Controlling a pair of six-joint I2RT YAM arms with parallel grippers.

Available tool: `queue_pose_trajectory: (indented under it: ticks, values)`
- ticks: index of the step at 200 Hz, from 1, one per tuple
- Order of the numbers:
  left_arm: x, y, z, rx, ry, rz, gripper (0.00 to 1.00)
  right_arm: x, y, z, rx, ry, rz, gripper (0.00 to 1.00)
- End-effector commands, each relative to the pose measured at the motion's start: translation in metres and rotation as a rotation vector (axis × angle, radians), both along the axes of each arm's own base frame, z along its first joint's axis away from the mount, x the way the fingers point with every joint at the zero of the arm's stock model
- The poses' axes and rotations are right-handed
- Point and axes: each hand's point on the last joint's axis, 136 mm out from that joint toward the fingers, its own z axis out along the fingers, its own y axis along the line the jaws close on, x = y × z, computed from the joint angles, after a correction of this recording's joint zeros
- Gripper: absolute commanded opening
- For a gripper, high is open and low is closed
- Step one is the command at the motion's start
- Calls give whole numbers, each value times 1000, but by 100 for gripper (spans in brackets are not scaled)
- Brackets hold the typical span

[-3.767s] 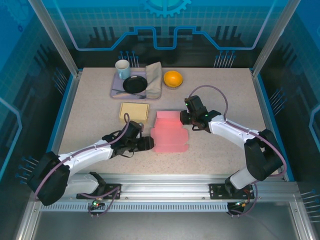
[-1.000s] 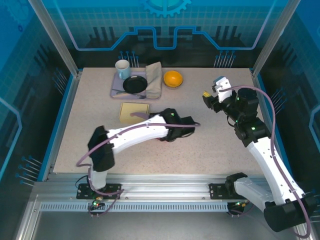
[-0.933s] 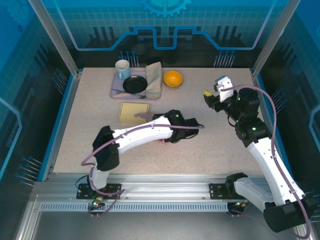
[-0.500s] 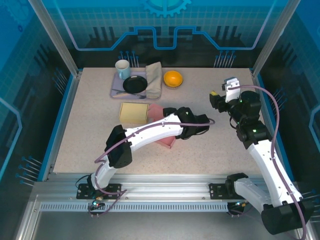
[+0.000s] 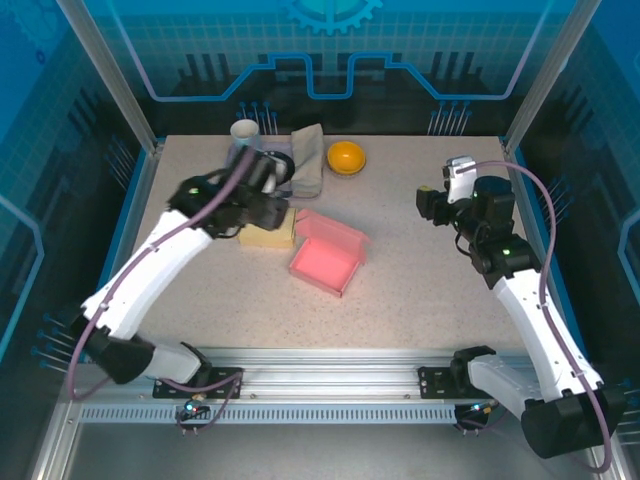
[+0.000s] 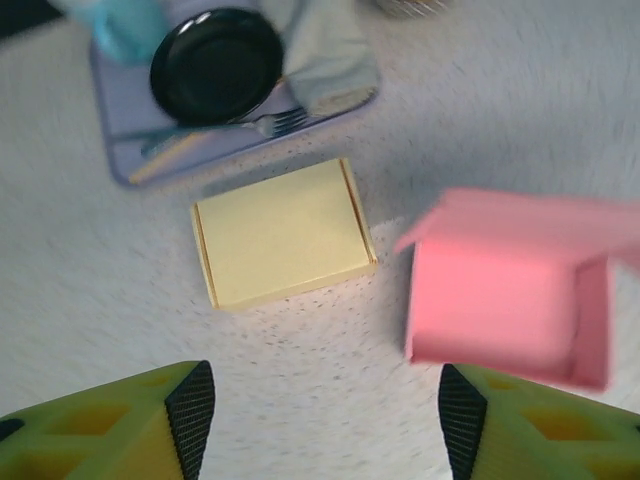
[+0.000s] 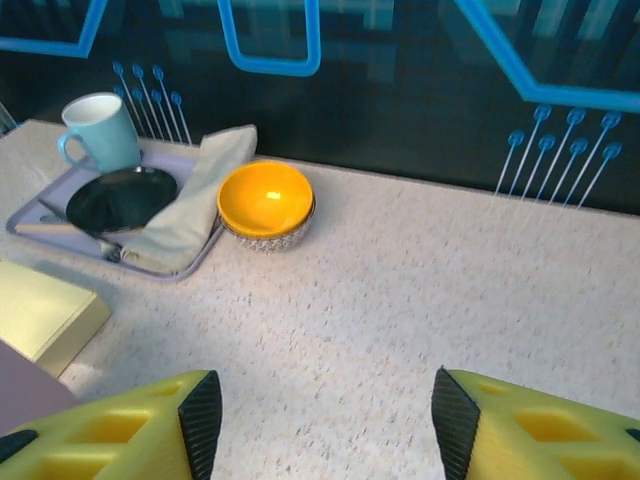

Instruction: Fold the paper box

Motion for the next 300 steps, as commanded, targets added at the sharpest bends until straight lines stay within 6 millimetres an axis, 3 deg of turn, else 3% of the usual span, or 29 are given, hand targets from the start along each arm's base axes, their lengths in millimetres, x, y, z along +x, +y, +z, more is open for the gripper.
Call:
queue_pose_trajectory:
  ticks: [1,18,63,109,148,204,300]
  values:
    - [19,-17,-13,-494,140,175,67,-10,16,-9,84,127,20,59]
    - [31,-13,-30,-594,227,284,71,-17,25,-27,166,278,-11,58]
    - [61,-31,-75,-676,397,435,77,-30,59,-83,348,589,-57,58]
    - [84,-48,-97,-702,472,501,90,-36,86,-113,536,728,-109,63]
    - [85,-71,-122,-664,547,498,90,-43,99,-142,655,927,-260,65]
    - [70,-100,-138,-646,597,482,89,-38,113,-141,735,938,-294,67]
    - [41,-115,-148,-646,618,506,85,-45,134,-150,736,993,-285,67]
